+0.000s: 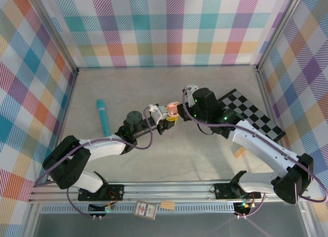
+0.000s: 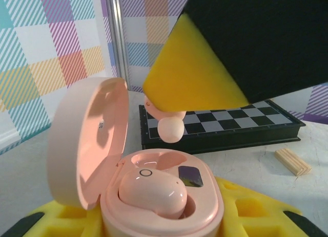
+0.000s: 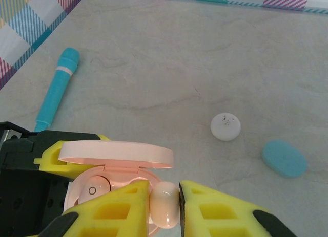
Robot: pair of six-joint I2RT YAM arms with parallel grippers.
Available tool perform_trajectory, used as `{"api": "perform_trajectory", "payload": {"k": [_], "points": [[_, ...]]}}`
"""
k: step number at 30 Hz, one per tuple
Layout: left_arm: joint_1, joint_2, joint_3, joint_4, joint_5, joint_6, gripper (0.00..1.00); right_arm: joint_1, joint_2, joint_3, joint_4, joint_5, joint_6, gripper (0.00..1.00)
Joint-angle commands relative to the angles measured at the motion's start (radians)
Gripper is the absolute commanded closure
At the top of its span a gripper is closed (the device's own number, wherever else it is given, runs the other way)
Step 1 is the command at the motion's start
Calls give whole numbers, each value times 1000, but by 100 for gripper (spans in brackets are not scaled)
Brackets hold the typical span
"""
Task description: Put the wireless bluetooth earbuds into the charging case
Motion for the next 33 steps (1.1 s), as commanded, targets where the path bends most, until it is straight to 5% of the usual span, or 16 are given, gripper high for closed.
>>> {"api": "perform_trajectory", "payload": {"k": [1, 33], "points": [[-8, 1, 17, 41, 18, 9, 65, 6, 13, 27, 25, 8, -15, 78], [-8, 2, 55, 11, 9, -8, 65, 14, 14, 1, -24, -69, -58, 73]]}}
